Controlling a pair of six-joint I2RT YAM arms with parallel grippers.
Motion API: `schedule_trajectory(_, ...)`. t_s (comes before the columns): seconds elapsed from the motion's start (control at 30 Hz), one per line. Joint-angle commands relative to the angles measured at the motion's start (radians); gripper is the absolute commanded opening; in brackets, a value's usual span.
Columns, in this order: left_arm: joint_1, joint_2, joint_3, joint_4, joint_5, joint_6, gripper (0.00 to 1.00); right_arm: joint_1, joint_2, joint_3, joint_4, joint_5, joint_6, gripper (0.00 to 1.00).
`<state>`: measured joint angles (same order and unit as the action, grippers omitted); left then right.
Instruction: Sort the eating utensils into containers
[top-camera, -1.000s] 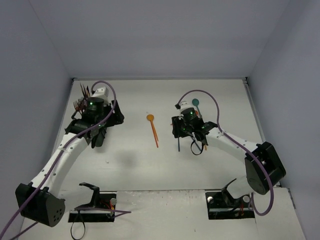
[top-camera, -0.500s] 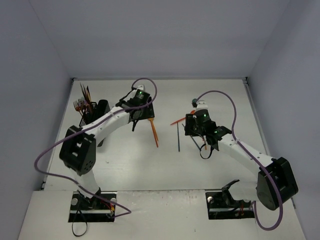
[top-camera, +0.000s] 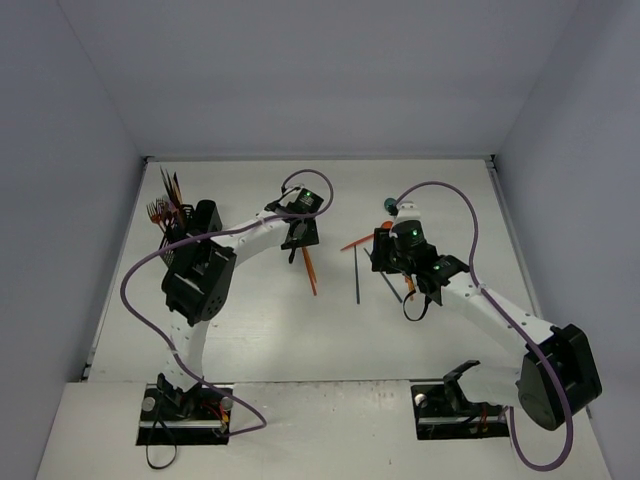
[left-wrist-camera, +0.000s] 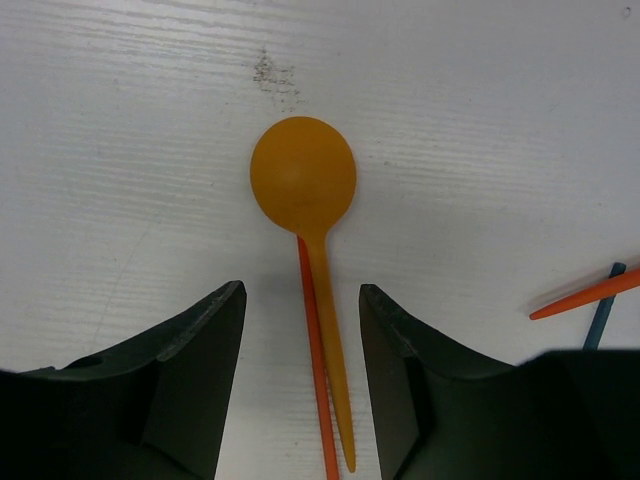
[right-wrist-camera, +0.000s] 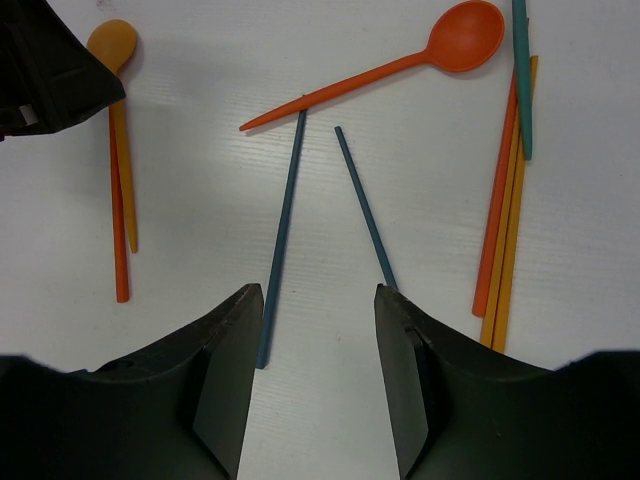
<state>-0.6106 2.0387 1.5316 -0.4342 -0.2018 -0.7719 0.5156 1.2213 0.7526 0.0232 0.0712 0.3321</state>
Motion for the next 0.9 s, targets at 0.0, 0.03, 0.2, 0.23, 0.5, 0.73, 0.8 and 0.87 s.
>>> schedule_trajectory(0.0,-0.018,-0.003,0.072,0.007,-0.033,-0.020,0.44,-0.008,-0.004,-0.004,0.026,-0.001,-0.012,0.46)
schedule_trajectory(0.03,-0.018,0.006,0.077,0.006,-0.038,-0.021,0.42,-0.008,-0.006,-0.007,0.026,0.000,-0.013,0.46)
schedule_trajectory(0.2,-0.018,0.041,0.103,-0.004,-0.054,-0.024,0.39,-0.008,-0.015,-0.014,0.026,0.007,-0.015,0.46)
schedule_trajectory(0.23,-0.018,0.047,0.111,-0.009,-0.058,-0.024,0.38,-0.008,-0.016,-0.015,0.026,0.007,-0.015,0.46)
schedule_trajectory(0.5,-0.015,0.094,0.164,-0.048,-0.101,-0.009,0.29,-0.008,-0.022,-0.021,0.027,0.009,-0.019,0.46)
schedule_trajectory(0.73,-0.006,0.120,0.202,-0.052,-0.116,0.012,0.28,-0.008,-0.025,-0.030,0.027,0.003,-0.021,0.46)
schedule_trajectory(0.8,0.003,0.131,0.211,-0.052,-0.112,0.014,0.28,-0.008,-0.026,-0.031,0.027,0.001,-0.022,0.46)
schedule_trajectory(0.87,0.009,0.138,0.218,-0.051,-0.114,0.014,0.28,-0.008,-0.026,-0.032,0.027,-0.001,-0.024,0.46)
